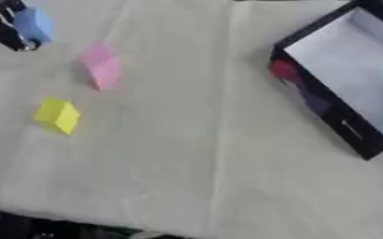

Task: Pick up the objects with one hand, pass them to the other hand, and then place them into the box on the other side of the table.

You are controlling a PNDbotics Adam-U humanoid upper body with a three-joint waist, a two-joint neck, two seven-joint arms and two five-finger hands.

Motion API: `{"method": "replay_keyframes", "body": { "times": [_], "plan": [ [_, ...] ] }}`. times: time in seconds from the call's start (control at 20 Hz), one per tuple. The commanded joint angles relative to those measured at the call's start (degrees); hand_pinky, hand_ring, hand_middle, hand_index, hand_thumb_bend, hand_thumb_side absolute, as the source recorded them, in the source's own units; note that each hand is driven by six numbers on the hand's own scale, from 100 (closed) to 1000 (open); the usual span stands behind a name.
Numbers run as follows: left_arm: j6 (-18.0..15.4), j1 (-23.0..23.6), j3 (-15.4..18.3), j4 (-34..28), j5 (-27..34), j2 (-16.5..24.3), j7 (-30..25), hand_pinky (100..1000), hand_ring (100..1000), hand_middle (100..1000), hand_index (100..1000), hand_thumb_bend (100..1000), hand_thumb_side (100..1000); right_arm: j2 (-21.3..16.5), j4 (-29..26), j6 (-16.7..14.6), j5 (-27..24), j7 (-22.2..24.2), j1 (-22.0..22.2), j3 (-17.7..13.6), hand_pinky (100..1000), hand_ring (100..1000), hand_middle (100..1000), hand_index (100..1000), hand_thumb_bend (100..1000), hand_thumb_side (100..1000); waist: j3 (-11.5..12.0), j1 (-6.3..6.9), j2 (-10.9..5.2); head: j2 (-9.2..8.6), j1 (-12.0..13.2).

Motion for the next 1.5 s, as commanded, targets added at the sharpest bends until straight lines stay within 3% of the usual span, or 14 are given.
{"method": "replay_keyframes", "body": {
  "times": [0.05, 0.25, 0.3, 0.35, 0.55, 1.05, 1.1, 1.15, 1.5],
  "plan": [
    [0.84, 0.77, -0.83, -7.26, 4.75, 2.94, 0.86, 802, 696, 656, 555, 100, 100, -2.52, -1.48, -0.39, -1.01, 0.63, -2.18, 0.47, 883, 817, 919, 912, 100, 578, 0.02, -0.83, -2.38, -0.23, -0.41],
    [2.22, 2.63, -2.15, -13.83, 8.89, 2.23, 1.53, 794, 674, 648, 552, 100, 100, -3.06, -2.24, 0.19, -1.62, 1.76, -5.96, 2.36, 884, 827, 924, 913, 100, 569, 0.02, -0.91, -3.0, 0.01, -0.64],
    [2.64, 3.02, -2.51, -15.17, 9.56, 1.95, 1.72, 791, 666, 645, 551, 162, 100, -3.14, -2.5, 0.46, -1.79, 2.24, -7.12, 3.02, 885, 830, 926, 914, 100, 547, 0.03, -0.92, -3.19, 0.09, -0.82],
    [3.09, 3.4, -2.8, -16.39, 10.17, 1.54, 1.98, 789, 661, 643, 551, 100, 100, -3.21, -2.76, 0.73, -1.91, 2.77, -8.31, 3.71, 885, 832, 927, 914, 100, 565, 0.03, -0.94, -3.37, 0.15, -1.06],
    [4.82, 4.81, -3.8, -20.61, 11.93, -0.51, 3.32, 786, 648, 639, 550, 100, 100, -3.14, -3.68, 2.25, -1.52, 5.35, -13.19, 6.97, 886, 845, 936, 917, 100, 547, -0.03, -0.97, -4.09, 0.23, -2.08],
    [5.59, 6.0, -6.64, -27.1, 9.63, -6.57, 4.9, 780, 631, 634, 554, 100, 100, 1.07, -2.78, 5.18, 0.21, 11.97, -23.25, 14.96, 885, 846, 931, 913, 100, 479, -0.07, -0.95, -5.56, 0.44, -3.55],
    [5.55, 6.02, -6.91, -27.39, 9.17, -7.22, 5.11, 779, 630, 634, 554, 100, 100, 1.61, -2.49, 5.34, 0.6, 12.58, -24.04, 15.67, 885, 846, 929, 913, 100, 436, -0.1, -0.97, -5.69, 0.46, -3.64],
    [5.49, 6.08, -7.18, -27.62, 8.73, -7.84, 5.32, 778, 627, 633, 555, 100, 100, 2.12, -2.2, 5.44, 1.01, 13.18, -24.78, 16.37, 885, 846, 930, 912, 100, 465, -0.15, -1.0, -5.79, 0.48, -3.71],
    [4.89, 6.88, -8.6, -28.83, 7.45, -11.21, 7.37, 774, 616, 629, 556, 100, 100, 6.07, 0.03, 5.8, 3.46, 16.88, -28.92, 20.82, 886, 846, 929, 911, 100, 447, -0.28, -1.23, -6.1, 0.82, -4.27]
  ]
}}
